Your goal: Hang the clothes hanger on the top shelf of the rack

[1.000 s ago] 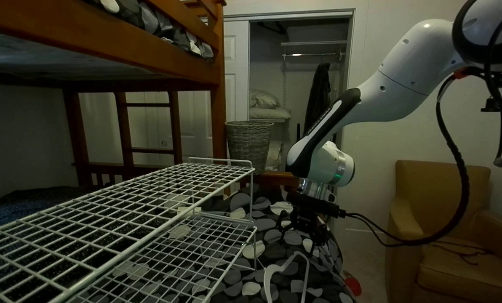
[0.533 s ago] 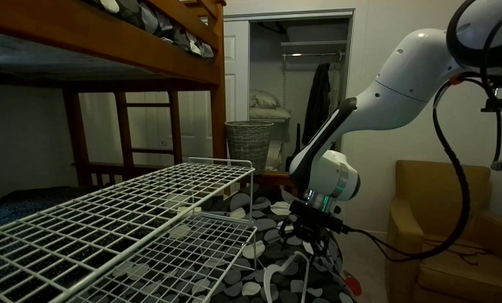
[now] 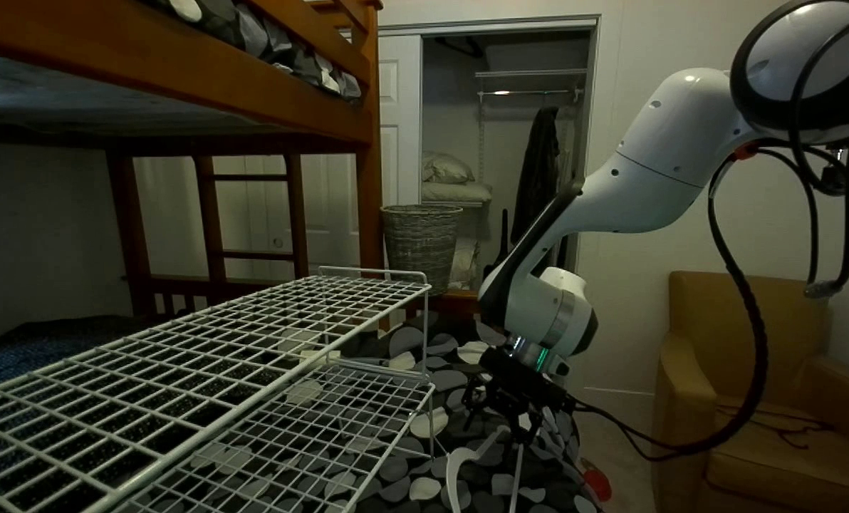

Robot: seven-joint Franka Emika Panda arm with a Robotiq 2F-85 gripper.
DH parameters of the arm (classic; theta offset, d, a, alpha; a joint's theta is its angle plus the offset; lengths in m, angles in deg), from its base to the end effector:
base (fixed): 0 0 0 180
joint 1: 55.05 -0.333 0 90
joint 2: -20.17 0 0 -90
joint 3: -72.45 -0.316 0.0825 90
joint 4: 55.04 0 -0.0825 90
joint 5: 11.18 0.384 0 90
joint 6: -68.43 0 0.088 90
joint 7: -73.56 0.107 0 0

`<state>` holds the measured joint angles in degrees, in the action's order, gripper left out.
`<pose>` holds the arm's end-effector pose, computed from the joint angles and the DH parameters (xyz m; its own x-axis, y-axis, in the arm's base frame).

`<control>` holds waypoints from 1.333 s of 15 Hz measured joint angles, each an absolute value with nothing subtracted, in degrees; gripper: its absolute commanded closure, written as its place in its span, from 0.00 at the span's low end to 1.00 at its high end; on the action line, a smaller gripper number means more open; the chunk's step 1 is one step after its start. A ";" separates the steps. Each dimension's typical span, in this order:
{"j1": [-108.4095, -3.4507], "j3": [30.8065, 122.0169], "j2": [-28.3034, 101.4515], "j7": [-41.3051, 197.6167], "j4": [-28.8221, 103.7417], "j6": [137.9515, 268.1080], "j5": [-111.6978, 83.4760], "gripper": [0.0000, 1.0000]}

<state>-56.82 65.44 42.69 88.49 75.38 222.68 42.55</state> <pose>0.5216 0.0562 0.1781 0.5811 -0.7668 -0.2725 -0.8041 -0.4896 -0.3371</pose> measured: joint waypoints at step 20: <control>-56.39 64.77 43.74 79.98 73.89 223.59 56.32 0.98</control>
